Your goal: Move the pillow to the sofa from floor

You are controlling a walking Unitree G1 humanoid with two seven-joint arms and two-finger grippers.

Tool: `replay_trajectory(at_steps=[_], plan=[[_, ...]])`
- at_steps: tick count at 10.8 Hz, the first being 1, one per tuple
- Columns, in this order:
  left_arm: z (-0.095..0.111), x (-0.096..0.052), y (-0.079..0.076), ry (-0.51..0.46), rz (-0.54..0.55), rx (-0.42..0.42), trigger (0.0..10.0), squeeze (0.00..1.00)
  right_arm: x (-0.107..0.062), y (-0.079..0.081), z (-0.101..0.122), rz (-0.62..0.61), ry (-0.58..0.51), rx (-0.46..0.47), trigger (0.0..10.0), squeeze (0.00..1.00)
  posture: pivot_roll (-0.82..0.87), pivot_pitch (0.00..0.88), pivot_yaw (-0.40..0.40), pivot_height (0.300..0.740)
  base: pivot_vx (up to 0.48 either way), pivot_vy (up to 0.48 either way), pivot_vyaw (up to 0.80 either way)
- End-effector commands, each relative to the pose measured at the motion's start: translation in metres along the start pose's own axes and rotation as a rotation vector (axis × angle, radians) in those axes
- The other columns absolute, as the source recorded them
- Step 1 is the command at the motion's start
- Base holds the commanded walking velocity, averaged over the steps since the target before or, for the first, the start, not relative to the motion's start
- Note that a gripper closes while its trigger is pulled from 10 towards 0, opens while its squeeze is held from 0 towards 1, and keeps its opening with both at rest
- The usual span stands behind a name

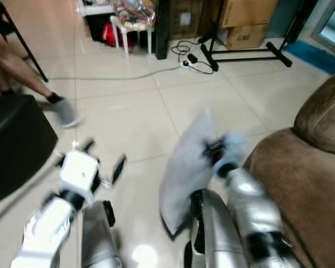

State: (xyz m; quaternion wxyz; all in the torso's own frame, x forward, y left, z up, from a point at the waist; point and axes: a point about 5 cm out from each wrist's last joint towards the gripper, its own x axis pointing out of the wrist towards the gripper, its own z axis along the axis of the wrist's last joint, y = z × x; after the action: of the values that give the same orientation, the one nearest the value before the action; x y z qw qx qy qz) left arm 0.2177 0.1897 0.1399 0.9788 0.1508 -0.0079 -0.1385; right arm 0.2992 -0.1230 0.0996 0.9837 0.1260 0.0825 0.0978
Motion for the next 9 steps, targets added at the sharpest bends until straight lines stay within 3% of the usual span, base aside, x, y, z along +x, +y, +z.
replay_trajectory(at_steps=[1, 2, 3, 4, 9], plan=[[0.001, 0.001, -0.001, -0.002, 0.005, 0.003, 10.0, 0.00, -0.006, 0.004, 0.027, 0.027, -0.120, -0.001, 0.0, 0.00, -0.01, 0.000, -0.023, 0.478, 0.000, 0.000, 0.00], [0.001, 0.008, 0.000, -0.006, 0.010, 0.002, 10.0, 0.00, -0.014, 0.002, 0.027, 0.003, -0.091, -0.043, 10.0, 0.00, -0.02, 0.000, -0.015, 0.478, 0.000, 0.000, 0.00], [-0.001, 0.022, 0.001, -0.011, 0.037, 0.016, 10.0, 0.00, -0.028, 0.000, 0.028, -0.017, -0.081, -0.025, 10.0, 0.00, -0.04, 0.000, -0.006, 0.478, 0.000, 0.000, 0.00], [0.000, 0.027, 0.001, -0.018, 0.070, 0.025, 10.0, 0.00, -0.031, -0.003, 0.027, -0.074, -0.077, -0.022, 10.0, 0.00, -0.02, 0.000, -0.024, 0.498, 0.000, 0.000, 0.00], [-0.006, 0.031, 0.006, 0.002, 0.123, 0.041, 10.0, 0.00, -0.032, 0.000, 0.030, -0.091, -0.066, -0.010, 10.0, 0.00, -0.03, 0.000, -0.021, 0.567, 0.000, 0.000, 0.00]])
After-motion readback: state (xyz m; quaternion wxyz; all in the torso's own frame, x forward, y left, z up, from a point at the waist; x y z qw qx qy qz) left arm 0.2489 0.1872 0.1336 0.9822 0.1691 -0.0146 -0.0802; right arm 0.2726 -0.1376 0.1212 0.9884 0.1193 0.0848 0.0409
